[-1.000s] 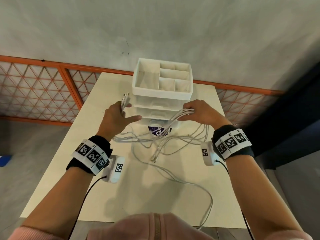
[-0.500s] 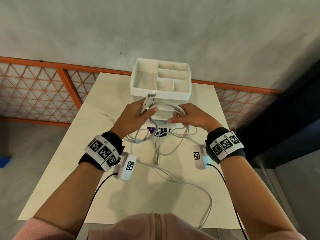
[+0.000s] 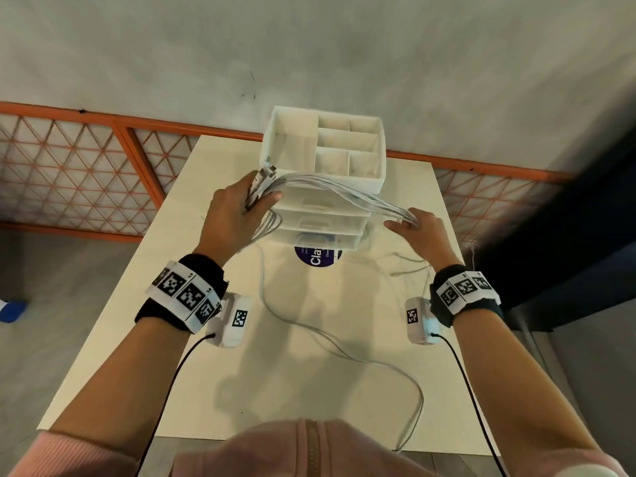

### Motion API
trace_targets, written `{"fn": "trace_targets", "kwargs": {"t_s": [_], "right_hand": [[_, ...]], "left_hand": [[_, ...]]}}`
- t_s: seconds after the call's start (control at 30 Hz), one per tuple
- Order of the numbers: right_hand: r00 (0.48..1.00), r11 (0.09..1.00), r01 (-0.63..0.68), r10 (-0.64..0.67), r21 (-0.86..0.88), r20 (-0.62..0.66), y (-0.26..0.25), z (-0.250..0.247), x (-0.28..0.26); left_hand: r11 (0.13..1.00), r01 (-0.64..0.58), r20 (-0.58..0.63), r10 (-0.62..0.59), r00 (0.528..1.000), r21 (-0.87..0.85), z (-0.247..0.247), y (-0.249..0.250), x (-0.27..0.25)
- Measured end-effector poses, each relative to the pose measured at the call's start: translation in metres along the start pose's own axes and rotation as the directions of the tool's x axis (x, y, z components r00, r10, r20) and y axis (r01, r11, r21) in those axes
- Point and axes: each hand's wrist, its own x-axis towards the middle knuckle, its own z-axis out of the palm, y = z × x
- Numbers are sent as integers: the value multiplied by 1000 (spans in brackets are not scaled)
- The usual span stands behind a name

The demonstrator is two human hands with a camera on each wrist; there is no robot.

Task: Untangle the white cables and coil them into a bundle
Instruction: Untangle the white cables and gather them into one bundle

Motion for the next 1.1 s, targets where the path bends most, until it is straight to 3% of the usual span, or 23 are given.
{"fn": "trace_targets", "kwargs": {"t_s": [0.1, 0.23, 0.3, 0.43, 0.5, 0.6, 0.63, 0.67, 0.8, 0.93, 1.1], "right_hand": [[994, 994, -52, 61, -98, 93, 9, 8, 4], [931, 984, -66, 121, -168, 345, 5, 24, -10], [910, 994, 14, 32, -109, 412, -9, 34, -15], [901, 959, 223, -272, 175, 338, -57, 50, -18], [812, 954, 192, -287, 233, 509, -88, 58, -20], [504, 965, 206, -246, 161, 828, -122, 90, -23], [448, 955, 259, -251, 144, 858, -129, 108, -23], [438, 941, 313, -266, 132, 859, -134, 124, -24], [484, 907, 401, -328, 128, 811, -149, 192, -15], [539, 892, 447, -327, 65, 776, -152, 240, -2], [529, 801, 597, -356, -40, 770, -155, 284, 1]], "left_hand": [[998, -13, 36, 11, 999, 58, 4, -10, -4], [990, 38, 93, -51, 994, 138, 9, -20, -4], [987, 54, 120, -73, 990, 150, 8, -26, -1], [970, 86, 152, -122, 981, 226, 4, -36, 8], [956, 60, 168, -111, 980, 286, 2, -39, 14], [946, -31, 227, -45, 973, 322, -4, -44, 24], [946, -45, 243, -36, 969, 320, -7, -46, 29], [949, -51, 263, -35, 964, 311, -10, -47, 33], [957, 36, 335, -135, 933, 288, -14, -61, 43], [958, 64, 340, -162, 926, 281, -10, -84, 35], [950, 164, 332, -250, 909, 266, -9, -109, 31]]}}
